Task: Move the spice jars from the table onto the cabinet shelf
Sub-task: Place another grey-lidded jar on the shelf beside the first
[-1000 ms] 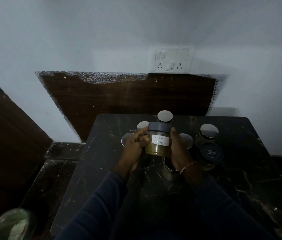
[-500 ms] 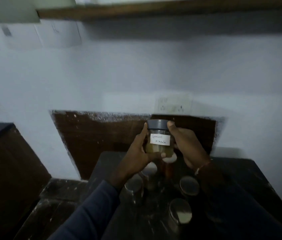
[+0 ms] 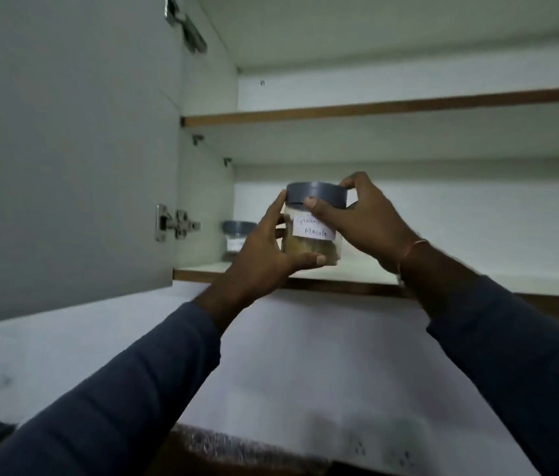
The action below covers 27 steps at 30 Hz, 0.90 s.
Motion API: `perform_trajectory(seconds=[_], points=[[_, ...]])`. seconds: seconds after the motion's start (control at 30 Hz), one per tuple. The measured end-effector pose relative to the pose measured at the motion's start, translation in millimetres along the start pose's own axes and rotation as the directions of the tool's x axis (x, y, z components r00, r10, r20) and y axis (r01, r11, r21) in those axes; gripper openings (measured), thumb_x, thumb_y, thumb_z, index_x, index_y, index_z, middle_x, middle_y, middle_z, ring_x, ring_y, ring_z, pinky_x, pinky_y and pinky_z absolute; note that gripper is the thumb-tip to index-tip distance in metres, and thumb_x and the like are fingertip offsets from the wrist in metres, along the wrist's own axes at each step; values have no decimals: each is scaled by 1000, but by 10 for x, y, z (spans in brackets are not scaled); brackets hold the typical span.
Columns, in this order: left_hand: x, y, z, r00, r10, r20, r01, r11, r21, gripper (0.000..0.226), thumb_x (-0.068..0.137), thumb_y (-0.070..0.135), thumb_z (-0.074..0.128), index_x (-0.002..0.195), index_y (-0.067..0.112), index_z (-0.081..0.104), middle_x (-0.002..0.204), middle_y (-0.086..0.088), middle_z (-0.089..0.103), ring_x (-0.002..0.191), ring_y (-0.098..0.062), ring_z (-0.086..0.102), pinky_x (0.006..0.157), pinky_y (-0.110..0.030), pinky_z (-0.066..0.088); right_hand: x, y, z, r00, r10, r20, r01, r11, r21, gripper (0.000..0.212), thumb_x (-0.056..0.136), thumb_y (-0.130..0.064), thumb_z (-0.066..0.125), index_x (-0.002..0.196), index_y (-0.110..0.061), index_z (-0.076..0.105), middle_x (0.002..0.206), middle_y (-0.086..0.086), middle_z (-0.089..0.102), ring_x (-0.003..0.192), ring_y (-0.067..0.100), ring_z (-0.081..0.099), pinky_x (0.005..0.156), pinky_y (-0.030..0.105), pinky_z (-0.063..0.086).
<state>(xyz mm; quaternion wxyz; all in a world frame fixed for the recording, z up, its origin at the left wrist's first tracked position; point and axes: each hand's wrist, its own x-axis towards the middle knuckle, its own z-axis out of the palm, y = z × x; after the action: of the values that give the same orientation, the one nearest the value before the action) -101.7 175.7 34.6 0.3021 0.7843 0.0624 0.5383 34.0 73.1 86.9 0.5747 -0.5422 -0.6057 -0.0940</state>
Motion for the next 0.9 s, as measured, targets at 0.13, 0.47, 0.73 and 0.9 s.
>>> perform_trajectory(seconds=[0.13,0.47,0.73,0.9], points=[[262,-378,-125,1000,-2,23,1,997,75,94,65,21,88,120,68,29,111,20,53,93,21,53,66,-3,46,335,235,394,998,27,55,-24,999,-46,39,80,-46,72,103,-21,53,101,3,67,86,18,64,63,23,47],[663,-1286,-705,844,-535,11,321,522,790,44,77,45,49,113,23,61,121,-1,61,103,-22,58,91,-37,47,1119,879,1151,959,237,155,-158,903,-399,33,85,-42,67,100,-17,50,109,7,62,98,26,58,73,30,41],[551,-1366,-734,970,-240,-38,170,556,814,22,77,41,42,65,24,51,75,0,56,77,-25,57,66,-31,39,1732,1106,1715,936,294,194,-75,703,-707,45,94,-36,55,129,-10,48,133,11,56,119,29,54,87,31,42],[517,-1336,-728,984,-168,-60,148,576,804,24,79,37,44,61,22,48,72,0,54,74,-23,54,66,-30,38,1855,1198,1871,938,304,164,-86,664,-743,37,94,-27,55,126,-11,52,130,11,59,116,29,58,80,29,40]])
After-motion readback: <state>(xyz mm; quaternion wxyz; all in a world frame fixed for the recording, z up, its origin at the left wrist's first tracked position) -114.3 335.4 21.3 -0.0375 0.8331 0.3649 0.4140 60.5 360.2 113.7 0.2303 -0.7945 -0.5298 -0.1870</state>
